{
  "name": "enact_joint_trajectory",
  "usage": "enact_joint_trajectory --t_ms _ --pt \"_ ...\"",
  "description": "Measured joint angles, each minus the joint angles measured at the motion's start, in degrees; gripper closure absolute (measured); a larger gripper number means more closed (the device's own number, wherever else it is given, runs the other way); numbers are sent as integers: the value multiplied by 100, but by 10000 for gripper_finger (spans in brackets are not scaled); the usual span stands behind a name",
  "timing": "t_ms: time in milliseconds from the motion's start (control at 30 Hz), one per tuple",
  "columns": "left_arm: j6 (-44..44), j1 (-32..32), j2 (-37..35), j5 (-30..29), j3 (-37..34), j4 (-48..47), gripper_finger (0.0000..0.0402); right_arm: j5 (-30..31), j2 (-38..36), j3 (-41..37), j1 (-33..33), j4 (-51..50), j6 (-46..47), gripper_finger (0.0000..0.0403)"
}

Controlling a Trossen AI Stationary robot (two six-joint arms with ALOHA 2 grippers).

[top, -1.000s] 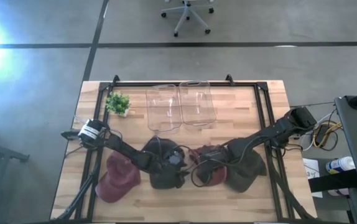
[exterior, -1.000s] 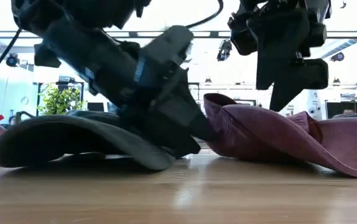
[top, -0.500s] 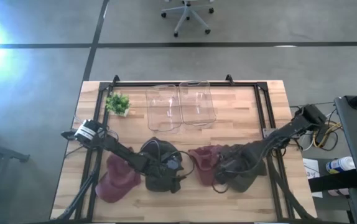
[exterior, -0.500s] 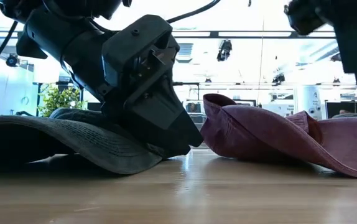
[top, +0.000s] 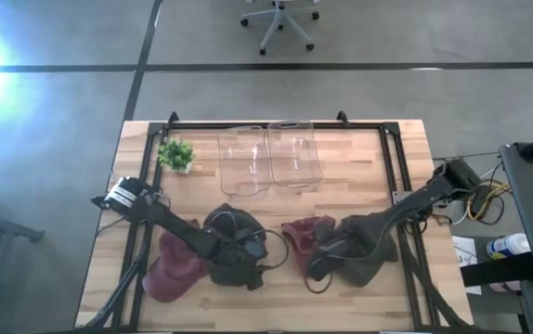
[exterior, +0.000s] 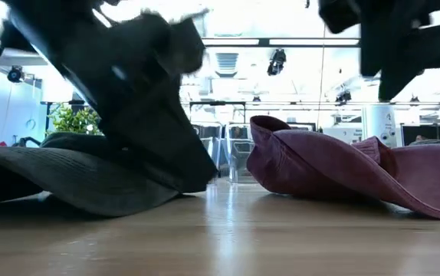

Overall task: Pick & Place hat
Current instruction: Put the right red cap into the right transparent bin

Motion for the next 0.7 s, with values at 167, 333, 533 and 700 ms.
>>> enact_joint_trajectory --t_ms 167,333,533,700 --pt "358 -132 -671 -260 16 -397 196 -87 598 617 -117 -162 -390 184" --pt "415 -299 -1576 -455 44 -1343 196 -254 942 1182 -187 -155 -382 184" --pt "-598 -718 -2854 -496 52 -2910 196 -160 1674 1885 -166 -569 -201 194" --pt "-885 -1068 -3728 -548 6 -3570 196 -22 2303 2654 -134 -1353 437 226"
